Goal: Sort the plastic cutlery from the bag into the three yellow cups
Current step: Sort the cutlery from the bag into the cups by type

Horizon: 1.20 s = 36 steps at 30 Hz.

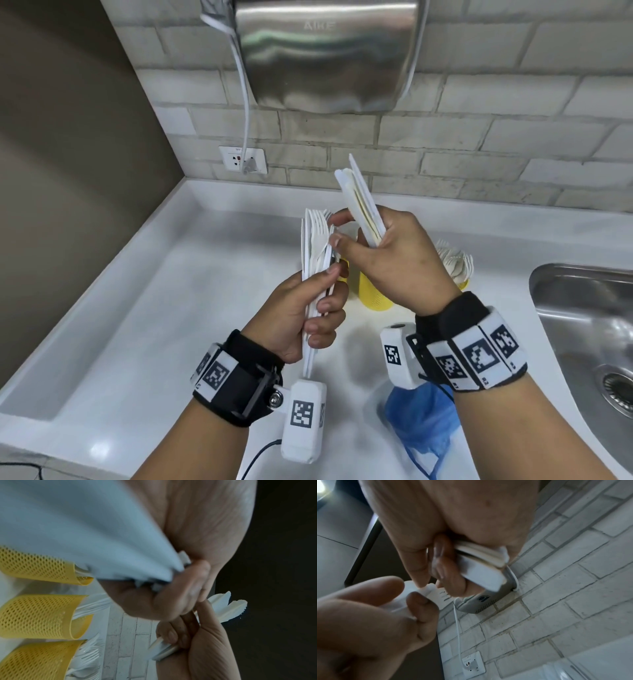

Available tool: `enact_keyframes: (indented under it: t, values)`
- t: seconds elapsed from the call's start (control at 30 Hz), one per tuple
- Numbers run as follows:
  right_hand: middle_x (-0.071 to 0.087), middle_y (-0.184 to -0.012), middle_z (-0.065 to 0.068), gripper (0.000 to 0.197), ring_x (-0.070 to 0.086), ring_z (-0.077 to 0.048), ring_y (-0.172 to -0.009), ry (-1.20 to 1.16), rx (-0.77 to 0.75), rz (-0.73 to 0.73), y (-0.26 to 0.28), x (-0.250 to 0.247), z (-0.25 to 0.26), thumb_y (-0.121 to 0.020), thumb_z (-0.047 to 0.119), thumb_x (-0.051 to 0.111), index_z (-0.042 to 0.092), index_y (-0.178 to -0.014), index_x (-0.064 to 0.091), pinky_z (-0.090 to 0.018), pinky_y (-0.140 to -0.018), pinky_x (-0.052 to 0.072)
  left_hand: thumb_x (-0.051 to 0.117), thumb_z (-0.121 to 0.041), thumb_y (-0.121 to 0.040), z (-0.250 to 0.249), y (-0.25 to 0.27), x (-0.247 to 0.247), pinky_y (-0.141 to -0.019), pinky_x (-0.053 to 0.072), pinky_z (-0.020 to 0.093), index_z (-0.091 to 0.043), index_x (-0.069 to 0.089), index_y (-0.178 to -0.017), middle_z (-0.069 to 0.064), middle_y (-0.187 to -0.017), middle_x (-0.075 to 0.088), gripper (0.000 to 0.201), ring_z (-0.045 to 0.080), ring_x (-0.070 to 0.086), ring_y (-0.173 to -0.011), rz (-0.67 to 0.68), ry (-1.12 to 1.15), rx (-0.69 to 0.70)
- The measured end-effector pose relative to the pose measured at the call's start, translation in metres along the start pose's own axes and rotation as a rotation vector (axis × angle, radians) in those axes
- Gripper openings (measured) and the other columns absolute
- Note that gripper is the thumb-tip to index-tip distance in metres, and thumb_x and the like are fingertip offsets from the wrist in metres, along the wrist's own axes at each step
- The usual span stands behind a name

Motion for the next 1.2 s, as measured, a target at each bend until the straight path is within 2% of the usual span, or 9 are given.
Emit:
enact_keyframes:
  t: [0.13,0.3,0.4,0.47,0.57,0.67,0.87,1.0,1.2]
  values:
    - [0.058,-0.049,0.014,0.014,0.059,-0.005,-0.048,0.016,-0.011,0.044,-0.001,0.003,-0.003,-0.091,0.013,0.075,0.016,-0.104,0.071,-0.014,-0.06,0.045,0.05,-0.036,-0.103,0.0,-0.001,0.001,-0.038,0.025,0.015,-0.018,0.056,-0.099,0.0,-0.066,0.031,0.019,0.006,0.024,-0.039,0.026,0.035,-0.005]
    - [0.057,-0.053,0.01,0.014,0.05,-0.004,-0.042,-0.183,0.001,0.235,-0.002,0.007,-0.003,-0.097,-0.006,0.062,-0.012,-0.107,0.054,-0.01,-0.046,0.04,0.049,-0.04,-0.103,0.002,0.002,0.004,-0.039,0.024,0.014,-0.017,0.059,-0.107,0.001,-0.068,0.031,0.025,0.006,0.024,-0.039,0.034,0.039,-0.012]
    - [0.059,-0.064,0.002,0.01,0.054,-0.008,-0.049,-0.204,-0.015,0.286,-0.003,0.007,0.001,-0.098,-0.005,0.06,-0.01,-0.103,0.053,-0.012,-0.048,0.042,0.051,-0.043,-0.1,0.002,0.001,0.005,-0.038,0.026,0.015,-0.017,0.061,-0.111,0.001,-0.068,0.034,0.03,0.006,0.028,-0.04,0.035,0.032,-0.007]
    - [0.057,-0.067,-0.004,0.007,0.053,-0.013,-0.052,-0.217,-0.002,0.266,-0.006,0.004,-0.002,-0.1,-0.002,0.06,-0.002,-0.1,0.053,-0.017,-0.048,0.043,0.052,-0.044,-0.099,0.001,0.0,0.003,-0.038,0.026,0.015,-0.017,0.06,-0.112,0.001,-0.069,0.036,0.031,0.007,0.03,-0.041,0.029,0.035,-0.005]
    - [0.05,-0.062,0.003,0.009,0.037,-0.017,-0.045,-0.234,0.046,0.208,-0.01,-0.005,-0.014,-0.1,0.011,0.064,0.01,-0.096,0.056,-0.029,-0.049,0.035,0.055,-0.044,-0.099,0.0,-0.001,-0.001,-0.038,0.025,0.016,-0.014,0.05,-0.114,0.001,-0.072,0.04,0.034,0.008,0.032,-0.042,0.013,0.025,0.001]
    - [0.045,-0.057,0.007,0.009,0.031,-0.014,-0.042,-0.293,0.066,0.134,-0.015,-0.015,-0.021,-0.101,0.011,0.062,0.008,-0.097,0.055,-0.028,-0.048,0.032,0.057,-0.043,-0.098,-0.001,-0.001,-0.006,-0.037,0.026,0.016,-0.013,0.049,-0.115,0.002,-0.074,0.043,0.035,0.009,0.033,-0.041,-0.01,0.006,0.01]
    - [0.036,-0.056,0.003,0.013,0.026,-0.012,-0.04,-0.476,0.151,0.037,-0.009,-0.011,-0.036,-0.101,0.011,0.062,0.013,-0.091,0.054,-0.025,-0.047,0.026,0.06,-0.04,-0.095,-0.006,-0.004,-0.008,-0.036,0.025,0.015,-0.013,0.052,-0.117,0.003,-0.073,0.047,0.036,0.009,0.032,-0.039,-0.067,-0.045,0.04]
    - [0.043,-0.052,0.009,0.016,0.034,-0.011,-0.04,-0.354,0.108,0.058,-0.003,-0.002,-0.038,-0.099,0.013,0.066,0.009,-0.088,0.055,-0.026,-0.047,0.032,0.062,-0.04,-0.097,-0.008,-0.007,-0.01,-0.036,0.029,0.015,-0.011,0.055,-0.113,0.005,-0.074,0.052,0.034,0.01,0.035,-0.038,-0.154,-0.083,0.065]
    - [0.041,-0.05,0.005,0.021,0.032,-0.014,-0.039,-0.461,0.146,-0.103,-0.005,-0.017,-0.048,-0.094,0.018,0.074,0.015,-0.081,0.058,-0.027,-0.048,0.031,0.057,-0.031,-0.102,-0.011,-0.008,-0.018,-0.038,0.025,0.015,-0.007,0.056,-0.106,0.007,-0.072,0.056,0.025,0.012,0.033,-0.04,-0.27,-0.198,0.096]
Point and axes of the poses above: each hand's wrist, its own y-axis away from the middle knuckle, its own x-axis out of the palm, z = x × y, the point moved 9 cm from there along -y, towards the middle knuckle
